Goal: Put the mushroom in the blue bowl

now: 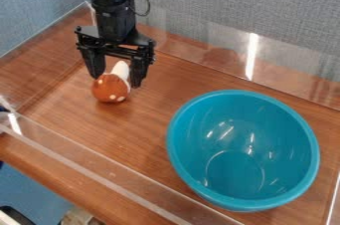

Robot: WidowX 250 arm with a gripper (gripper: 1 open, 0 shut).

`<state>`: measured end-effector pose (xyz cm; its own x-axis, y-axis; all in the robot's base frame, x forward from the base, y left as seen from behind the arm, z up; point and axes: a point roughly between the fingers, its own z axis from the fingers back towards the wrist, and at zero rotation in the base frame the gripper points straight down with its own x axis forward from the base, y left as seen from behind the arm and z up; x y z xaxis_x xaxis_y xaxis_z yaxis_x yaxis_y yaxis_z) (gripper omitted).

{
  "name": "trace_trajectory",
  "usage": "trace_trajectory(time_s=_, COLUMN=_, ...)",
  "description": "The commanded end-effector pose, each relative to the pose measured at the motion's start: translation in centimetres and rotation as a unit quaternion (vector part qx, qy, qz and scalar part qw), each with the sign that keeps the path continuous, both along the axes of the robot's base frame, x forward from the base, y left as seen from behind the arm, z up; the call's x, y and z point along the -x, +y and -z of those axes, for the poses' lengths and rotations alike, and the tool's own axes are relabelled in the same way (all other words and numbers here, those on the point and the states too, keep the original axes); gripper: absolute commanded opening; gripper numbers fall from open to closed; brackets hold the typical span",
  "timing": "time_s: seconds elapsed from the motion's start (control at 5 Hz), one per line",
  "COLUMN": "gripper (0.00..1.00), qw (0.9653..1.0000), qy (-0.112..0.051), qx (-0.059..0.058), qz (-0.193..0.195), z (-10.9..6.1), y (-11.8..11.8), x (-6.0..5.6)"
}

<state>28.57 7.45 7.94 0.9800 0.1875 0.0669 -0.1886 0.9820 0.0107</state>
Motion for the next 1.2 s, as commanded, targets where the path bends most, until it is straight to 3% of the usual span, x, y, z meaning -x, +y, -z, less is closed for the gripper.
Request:
trace_trajectory(time_s=0.0, gripper=1.00, qw=0.9998, qy=-0.016, qx=-0.007, qz=0.004, z=-0.6, y=-0.3, x=-0.4)
trace_trajectory(time_s=0.6, gripper=1.00, qw=0.9996, qy=-0.025, qx=-0.011, qz=0.002, z=-0.5, y=-0.3, x=-0.3)
trace_trajectory(time_s=1.0, gripper=1.00, qw=0.9997, qy=-0.015, qx=-0.016, qz=-0.012, z=1.6, y=0.5, x=-1.3)
